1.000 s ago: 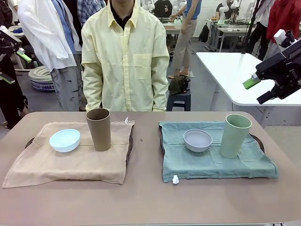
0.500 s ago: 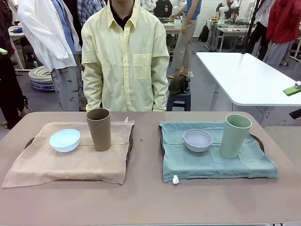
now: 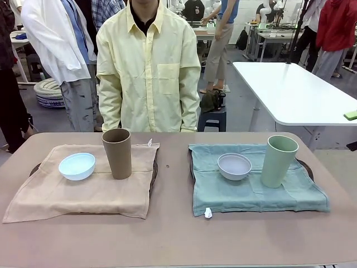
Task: Set up a tray with a mat and arrange the tableware.
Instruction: Place the Picnic Bowl and Reusable plastic cup back onto the Handle tray in front of the human's position.
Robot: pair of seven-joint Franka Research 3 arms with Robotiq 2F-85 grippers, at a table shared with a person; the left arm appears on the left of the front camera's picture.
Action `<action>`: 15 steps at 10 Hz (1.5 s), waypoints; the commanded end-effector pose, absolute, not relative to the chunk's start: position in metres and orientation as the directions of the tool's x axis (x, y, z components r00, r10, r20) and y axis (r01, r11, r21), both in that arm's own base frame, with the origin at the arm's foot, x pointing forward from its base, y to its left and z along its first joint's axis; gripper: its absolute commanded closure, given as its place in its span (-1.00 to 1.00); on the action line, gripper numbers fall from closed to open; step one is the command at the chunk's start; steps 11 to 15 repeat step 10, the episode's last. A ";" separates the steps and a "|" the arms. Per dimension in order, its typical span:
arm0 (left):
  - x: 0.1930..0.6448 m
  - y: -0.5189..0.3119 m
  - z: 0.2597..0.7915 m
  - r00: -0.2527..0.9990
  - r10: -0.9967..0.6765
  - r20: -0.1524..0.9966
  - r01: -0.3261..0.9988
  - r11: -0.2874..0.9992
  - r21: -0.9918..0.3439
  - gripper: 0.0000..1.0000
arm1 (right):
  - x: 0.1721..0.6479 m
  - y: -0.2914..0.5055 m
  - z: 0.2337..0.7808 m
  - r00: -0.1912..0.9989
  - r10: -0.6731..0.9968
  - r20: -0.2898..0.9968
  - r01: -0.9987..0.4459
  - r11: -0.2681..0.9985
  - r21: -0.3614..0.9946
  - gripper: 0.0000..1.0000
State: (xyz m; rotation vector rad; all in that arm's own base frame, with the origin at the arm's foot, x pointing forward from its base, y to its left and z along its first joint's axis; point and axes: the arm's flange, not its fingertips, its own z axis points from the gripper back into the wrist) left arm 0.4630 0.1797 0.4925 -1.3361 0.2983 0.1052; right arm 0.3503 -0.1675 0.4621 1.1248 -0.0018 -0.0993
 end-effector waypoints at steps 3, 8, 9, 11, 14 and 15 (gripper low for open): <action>0.466 0.179 0.487 0.937 -0.214 -0.277 -0.206 0.303 -0.931 -0.93 | 0.355 -0.166 0.446 0.994 -0.081 -0.068 0.094 0.395 0.914 -1.00; 0.468 0.169 0.484 0.939 -0.175 -0.294 -0.238 0.284 -0.929 -0.93 | 0.356 -0.168 0.443 0.993 -0.074 -0.087 0.111 0.420 0.901 -1.00; 0.468 0.169 0.484 0.939 -0.175 -0.294 -0.238 0.284 -0.929 -0.93 | 0.356 -0.168 0.443 0.993 -0.074 -0.087 0.111 0.420 0.901 -1.00; 0.468 0.169 0.484 0.939 -0.175 -0.294 -0.238 0.284 -0.929 -0.93 | 0.356 -0.168 0.443 0.993 -0.074 -0.087 0.111 0.420 0.901 -1.00; 0.468 0.169 0.484 0.939 -0.175 -0.294 -0.238 0.284 -0.929 -0.93 | 0.356 -0.168 0.443 0.993 -0.074 -0.087 0.111 0.420 0.901 -1.00; 0.468 0.169 0.484 0.939 -0.175 -0.294 -0.238 0.284 -0.929 -0.93 | 0.356 -0.168 0.443 0.993 -0.074 -0.087 0.111 0.420 0.901 -1.00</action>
